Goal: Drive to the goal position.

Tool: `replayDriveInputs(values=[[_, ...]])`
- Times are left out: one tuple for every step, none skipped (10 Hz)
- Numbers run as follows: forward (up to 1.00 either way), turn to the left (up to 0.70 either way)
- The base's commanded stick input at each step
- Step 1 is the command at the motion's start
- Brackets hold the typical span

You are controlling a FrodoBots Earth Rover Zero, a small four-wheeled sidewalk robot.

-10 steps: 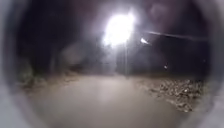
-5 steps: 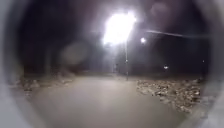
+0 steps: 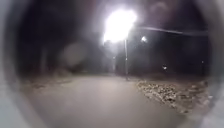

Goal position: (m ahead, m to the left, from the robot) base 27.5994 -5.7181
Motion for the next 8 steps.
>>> replayDriveInputs(values=[[1.00,0.00],[1.00,0.21],[1.00,0.37],[1.00,0.40],[1.00,0.40],[1.00,0.40],[1.00,0.40],[1.00,0.37]])
